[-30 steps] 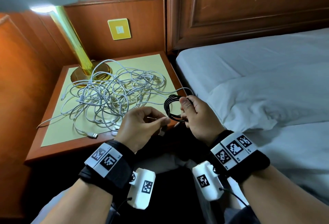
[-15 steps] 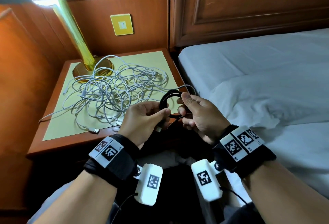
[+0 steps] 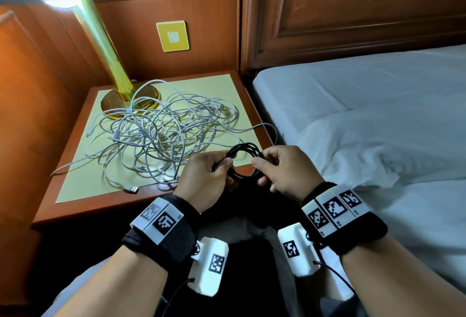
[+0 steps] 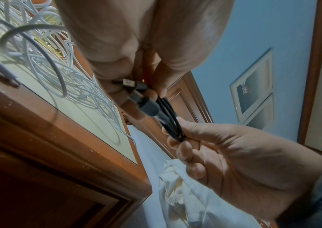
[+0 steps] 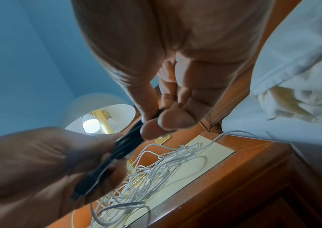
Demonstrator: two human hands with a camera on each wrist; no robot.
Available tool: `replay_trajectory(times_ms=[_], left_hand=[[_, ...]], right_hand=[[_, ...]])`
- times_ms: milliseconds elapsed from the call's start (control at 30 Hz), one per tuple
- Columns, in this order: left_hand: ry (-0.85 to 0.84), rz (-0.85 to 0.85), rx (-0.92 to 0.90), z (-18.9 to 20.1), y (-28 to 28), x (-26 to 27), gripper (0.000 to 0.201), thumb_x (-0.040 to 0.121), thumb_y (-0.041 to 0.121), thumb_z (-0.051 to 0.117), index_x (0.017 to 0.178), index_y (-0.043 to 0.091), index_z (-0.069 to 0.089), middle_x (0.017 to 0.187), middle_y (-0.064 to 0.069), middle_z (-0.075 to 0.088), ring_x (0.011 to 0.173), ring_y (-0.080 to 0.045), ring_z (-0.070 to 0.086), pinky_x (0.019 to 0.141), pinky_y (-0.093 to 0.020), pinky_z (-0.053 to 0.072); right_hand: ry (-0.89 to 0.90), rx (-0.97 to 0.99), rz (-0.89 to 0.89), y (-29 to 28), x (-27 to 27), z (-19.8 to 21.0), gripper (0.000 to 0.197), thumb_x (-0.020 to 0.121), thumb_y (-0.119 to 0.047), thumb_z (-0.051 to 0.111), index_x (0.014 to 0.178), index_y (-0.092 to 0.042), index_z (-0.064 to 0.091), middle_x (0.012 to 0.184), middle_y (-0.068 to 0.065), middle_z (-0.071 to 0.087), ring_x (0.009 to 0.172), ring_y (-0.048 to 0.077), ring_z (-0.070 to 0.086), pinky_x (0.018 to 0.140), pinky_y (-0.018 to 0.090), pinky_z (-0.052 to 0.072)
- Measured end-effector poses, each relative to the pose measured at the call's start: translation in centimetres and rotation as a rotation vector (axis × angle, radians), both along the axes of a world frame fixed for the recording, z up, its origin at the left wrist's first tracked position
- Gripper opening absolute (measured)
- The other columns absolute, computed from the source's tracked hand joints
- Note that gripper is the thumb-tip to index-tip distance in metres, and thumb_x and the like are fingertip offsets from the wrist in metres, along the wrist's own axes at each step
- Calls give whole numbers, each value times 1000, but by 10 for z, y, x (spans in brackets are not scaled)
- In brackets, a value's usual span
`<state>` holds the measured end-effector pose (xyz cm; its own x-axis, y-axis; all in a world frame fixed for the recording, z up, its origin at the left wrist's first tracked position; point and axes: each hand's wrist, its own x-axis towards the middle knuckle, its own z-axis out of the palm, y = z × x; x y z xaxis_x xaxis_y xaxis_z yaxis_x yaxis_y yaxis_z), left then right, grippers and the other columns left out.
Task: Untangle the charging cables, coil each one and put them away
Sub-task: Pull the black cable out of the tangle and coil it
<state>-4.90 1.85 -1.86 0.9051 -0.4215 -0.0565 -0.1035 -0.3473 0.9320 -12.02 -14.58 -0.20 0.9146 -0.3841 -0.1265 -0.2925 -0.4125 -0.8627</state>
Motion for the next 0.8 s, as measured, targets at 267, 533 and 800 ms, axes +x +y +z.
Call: replay_trajectory(times_ms=[267,533,800], left_hand=[[42,-58,74,-2,-8,12,23,100,24,59,89,14,76,81,-17,73,62,-22,63,63,-33,48],[-166,-43,356,-10,-12,38,31,97,28,61,127,21,67,113,13,69,92,-3,63,73,-11,40],[-156,-67,441,-12,-18,46,31,95,39,63,123,27,67,115,16,65,95,-3,63,66,-5,36]], right_hand=[[56,-11,-30,-14,17,-13,20,94,-26,66,76,-17,63,57,2,70,42,11,59,48,18,48],[142,-50,-200,-39,43,-38,31,94,-29,65,97,2,66,61,4,72,46,15,62,52,27,52],[212,-33,-248,-43,62,-55,15,95,-24,65,105,-18,56,66,1,69,57,19,71,64,37,63]])
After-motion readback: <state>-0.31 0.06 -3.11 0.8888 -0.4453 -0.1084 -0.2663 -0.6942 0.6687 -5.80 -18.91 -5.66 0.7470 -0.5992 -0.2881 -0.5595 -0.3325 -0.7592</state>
